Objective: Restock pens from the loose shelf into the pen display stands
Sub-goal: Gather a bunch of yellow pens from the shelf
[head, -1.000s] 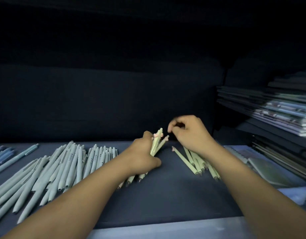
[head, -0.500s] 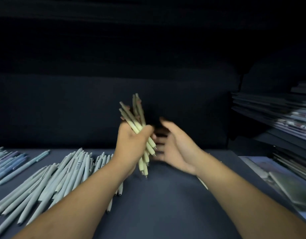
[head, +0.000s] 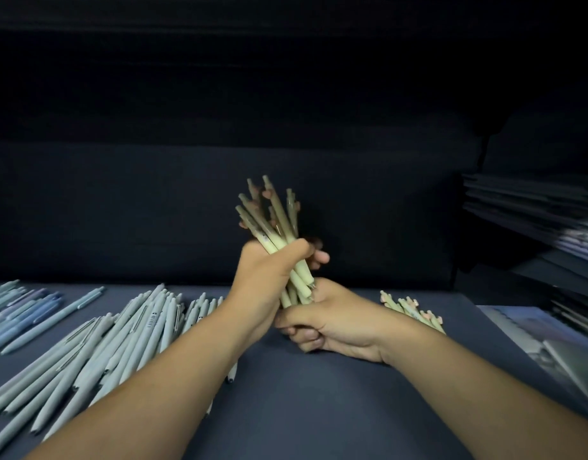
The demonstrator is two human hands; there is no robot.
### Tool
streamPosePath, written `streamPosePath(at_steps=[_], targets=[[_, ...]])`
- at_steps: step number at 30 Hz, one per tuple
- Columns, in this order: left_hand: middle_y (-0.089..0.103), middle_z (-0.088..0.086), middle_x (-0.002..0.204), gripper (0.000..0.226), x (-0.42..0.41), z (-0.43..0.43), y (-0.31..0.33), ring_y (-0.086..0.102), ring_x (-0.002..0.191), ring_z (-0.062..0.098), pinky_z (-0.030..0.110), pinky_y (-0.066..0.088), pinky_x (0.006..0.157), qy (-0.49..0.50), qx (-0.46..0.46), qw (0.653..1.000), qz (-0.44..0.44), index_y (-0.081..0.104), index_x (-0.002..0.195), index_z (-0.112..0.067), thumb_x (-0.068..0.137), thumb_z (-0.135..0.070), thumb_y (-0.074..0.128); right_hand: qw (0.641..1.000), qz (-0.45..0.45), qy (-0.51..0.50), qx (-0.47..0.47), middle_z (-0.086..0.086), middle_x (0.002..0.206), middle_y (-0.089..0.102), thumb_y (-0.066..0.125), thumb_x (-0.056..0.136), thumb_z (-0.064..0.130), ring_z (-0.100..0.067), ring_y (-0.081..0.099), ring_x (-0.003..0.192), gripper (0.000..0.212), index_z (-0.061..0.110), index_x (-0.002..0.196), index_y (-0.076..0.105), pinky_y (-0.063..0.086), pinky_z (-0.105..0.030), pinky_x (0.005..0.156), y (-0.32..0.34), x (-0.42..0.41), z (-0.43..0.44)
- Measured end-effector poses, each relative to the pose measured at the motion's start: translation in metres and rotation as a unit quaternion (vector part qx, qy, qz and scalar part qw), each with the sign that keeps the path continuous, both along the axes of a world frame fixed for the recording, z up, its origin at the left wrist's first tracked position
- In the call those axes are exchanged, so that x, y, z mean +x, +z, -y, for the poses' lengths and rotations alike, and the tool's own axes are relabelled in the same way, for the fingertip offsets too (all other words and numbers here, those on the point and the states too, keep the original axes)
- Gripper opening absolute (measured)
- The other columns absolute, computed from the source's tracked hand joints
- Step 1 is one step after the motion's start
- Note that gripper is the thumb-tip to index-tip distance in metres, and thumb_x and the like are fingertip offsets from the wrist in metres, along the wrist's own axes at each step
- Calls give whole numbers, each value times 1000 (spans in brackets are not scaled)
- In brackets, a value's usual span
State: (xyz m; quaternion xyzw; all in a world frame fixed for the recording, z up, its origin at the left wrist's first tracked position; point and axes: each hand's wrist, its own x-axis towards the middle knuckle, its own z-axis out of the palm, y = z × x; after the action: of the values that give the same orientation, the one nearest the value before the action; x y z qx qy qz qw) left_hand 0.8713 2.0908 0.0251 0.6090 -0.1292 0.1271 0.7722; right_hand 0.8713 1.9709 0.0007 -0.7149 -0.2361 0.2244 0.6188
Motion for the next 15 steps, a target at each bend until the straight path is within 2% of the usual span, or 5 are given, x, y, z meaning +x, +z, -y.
streamPosePath(at_steps=[4,7,9,12,15], targets=[[73,10,80,10,-3,0,1,72,78,21,36,59,74,-57,-9,997,-45,69,85,-7,93,-9,65,999,38,3,5,-4,69,43,61,90,-6,-10,35,57,24,15,95,52,19,-32,57,-1,-3,1],[67,7,70,21,-3,-3,3,71,75,20,38,59,74,-64,-14,995,-70,62,73,-11,90,-17,72,998,43,28,-23,-14,84,53,69,87,-5,-18,52,69,23,9,102,58,37,-29,59,7,-5,5],[61,5,63,24,0,-5,3,66,64,18,37,58,72,-39,-59,994,-85,58,70,-12,88,-14,74,999,26,30,-30,-21,96,60,72,86,-5,-31,64,90,26,2,108,59,52,-35,75,15,-2,15],[53,6,57,29,5,-9,1,56,54,18,34,51,63,-25,-70,992,-97,56,65,-12,87,-8,74,997,-41,-33,60,-19,116,70,71,86,-6,-35,67,116,45,3,128,55,51,-44,104,28,0,30],[54,16,67,10,1,-3,-8,55,56,20,31,47,56,-59,-23,995,-79,64,80,-3,85,-3,73,981,21,-90,172,-21,109,73,73,87,7,-36,66,115,48,-3,130,53,52,-44,103,38,-1,32]])
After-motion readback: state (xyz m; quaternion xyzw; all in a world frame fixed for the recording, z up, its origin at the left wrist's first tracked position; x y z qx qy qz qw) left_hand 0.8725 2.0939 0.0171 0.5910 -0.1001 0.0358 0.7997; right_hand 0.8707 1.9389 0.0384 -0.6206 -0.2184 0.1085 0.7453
